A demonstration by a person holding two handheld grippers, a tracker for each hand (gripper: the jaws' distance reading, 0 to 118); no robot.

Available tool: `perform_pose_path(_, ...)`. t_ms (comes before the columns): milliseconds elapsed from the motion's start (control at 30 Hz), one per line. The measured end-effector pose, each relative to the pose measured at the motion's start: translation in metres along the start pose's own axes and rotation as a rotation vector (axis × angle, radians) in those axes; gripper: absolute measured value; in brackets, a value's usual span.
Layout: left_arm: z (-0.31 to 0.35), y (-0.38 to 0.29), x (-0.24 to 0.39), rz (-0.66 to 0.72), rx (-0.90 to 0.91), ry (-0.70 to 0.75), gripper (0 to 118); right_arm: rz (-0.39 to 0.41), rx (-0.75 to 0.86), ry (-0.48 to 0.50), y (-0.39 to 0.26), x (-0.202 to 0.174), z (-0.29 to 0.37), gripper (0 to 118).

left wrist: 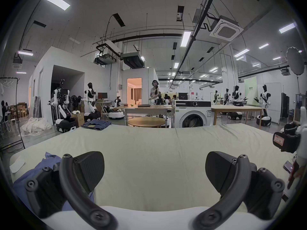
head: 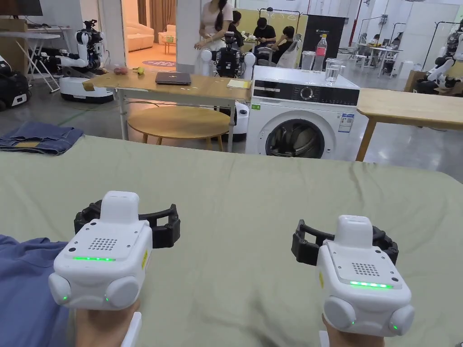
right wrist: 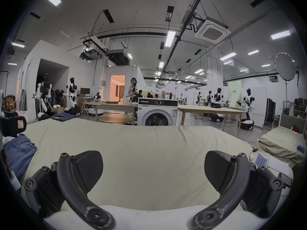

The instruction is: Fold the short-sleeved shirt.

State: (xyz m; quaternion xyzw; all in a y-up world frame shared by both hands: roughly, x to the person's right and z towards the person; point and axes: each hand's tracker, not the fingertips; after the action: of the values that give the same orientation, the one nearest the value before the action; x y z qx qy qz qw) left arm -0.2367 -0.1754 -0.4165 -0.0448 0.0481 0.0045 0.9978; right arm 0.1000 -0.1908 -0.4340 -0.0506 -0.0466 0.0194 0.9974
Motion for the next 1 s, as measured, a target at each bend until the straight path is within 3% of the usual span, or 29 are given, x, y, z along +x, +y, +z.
perform_pose_path(1000, 0.0023, 0.0034, 0.0037, -0.02, -0.016, -0.008, 118, 0.016, -0.006, 0.01, 0.0032, -0.0053, 0.0026, 118)
